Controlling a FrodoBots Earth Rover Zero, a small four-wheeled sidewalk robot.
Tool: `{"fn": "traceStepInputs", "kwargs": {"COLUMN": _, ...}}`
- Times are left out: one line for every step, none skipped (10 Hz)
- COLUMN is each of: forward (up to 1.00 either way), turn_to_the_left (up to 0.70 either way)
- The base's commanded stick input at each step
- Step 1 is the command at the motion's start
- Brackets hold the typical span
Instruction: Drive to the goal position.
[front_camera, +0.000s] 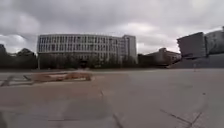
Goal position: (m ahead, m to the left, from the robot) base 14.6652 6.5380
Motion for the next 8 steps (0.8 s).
{"fn": "traceStepInputs", "kwargs": {"forward": 1.00, "turn_to_the_left": 0.07}}
{"fn": "traceStepInputs", "kwargs": {"forward": 1.00, "turn_to_the_left": 0.05}}
{"fn": "traceStepInputs", "kwargs": {"forward": 1.00, "turn_to_the_left": 0.02}}
{"fn": "traceStepInputs", "kwargs": {"forward": 1.00, "turn_to_the_left": 0.00}}
{"fn": "traceStepInputs", "kwargs": {"forward": 1.00, "turn_to_the_left": 0.00}}
{"fn": "traceStepInputs", "kwargs": {"forward": 1.00, "turn_to_the_left": 0.00}}
{"fn": "traceStepInputs", "kwargs": {"forward": 1.00, "turn_to_the_left": 0.00}}
{"fn": "traceStepInputs", "kwargs": {"forward": 1.00, "turn_to_the_left": 0.00}}
